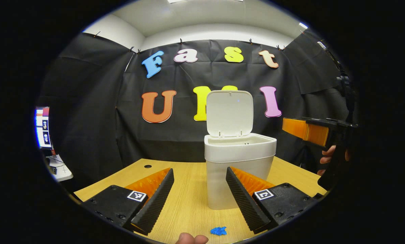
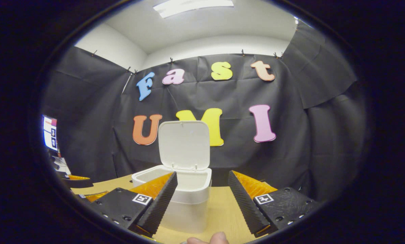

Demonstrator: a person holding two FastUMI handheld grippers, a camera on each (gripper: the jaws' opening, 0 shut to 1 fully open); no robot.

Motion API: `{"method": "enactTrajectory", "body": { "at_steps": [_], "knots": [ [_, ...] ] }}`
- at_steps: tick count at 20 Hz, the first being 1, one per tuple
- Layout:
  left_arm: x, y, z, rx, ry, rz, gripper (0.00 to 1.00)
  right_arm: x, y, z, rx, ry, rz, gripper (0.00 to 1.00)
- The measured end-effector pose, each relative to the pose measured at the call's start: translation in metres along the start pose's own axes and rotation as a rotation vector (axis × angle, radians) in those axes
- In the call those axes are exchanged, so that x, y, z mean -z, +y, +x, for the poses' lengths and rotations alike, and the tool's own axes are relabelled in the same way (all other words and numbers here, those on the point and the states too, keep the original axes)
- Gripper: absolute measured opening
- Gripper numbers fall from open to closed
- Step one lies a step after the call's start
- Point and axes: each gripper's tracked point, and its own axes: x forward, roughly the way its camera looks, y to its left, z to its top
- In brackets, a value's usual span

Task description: Press the lid of the desktop garbage bin to open it, pick up the crumpled paper on the desktop and throw it into the bin, then pick up the pop can on the desktop and drop it into the bin, and finally close the garbage bin lid.

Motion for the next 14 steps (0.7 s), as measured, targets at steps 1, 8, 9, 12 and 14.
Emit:
{"method": "enactTrajectory", "body": {
  "at_steps": [1,8,9,12,14],
  "knots": [
    [0.005,-0.003,0.000,0.005,0.009,0.000,0.99,0.007,-0.001,-0.004,-0.005,0.009,0.004,0.94],
    [0.057,-0.029,-0.012,0.043,0.120,-0.001,0.99,0.046,-0.019,-0.021,0.010,0.065,0.008,0.94],
    [0.063,-0.030,-0.013,0.042,0.132,-0.004,0.99,0.053,-0.020,-0.022,0.009,0.076,0.008,0.94],
    [0.081,-0.034,-0.018,0.048,0.169,-0.013,0.99,0.063,-0.026,-0.029,0.013,0.089,0.017,0.94],
    [0.096,-0.035,-0.021,0.045,0.204,-0.006,0.99,0.069,-0.037,-0.035,0.031,0.084,0.005,0.94]
  ]
}}
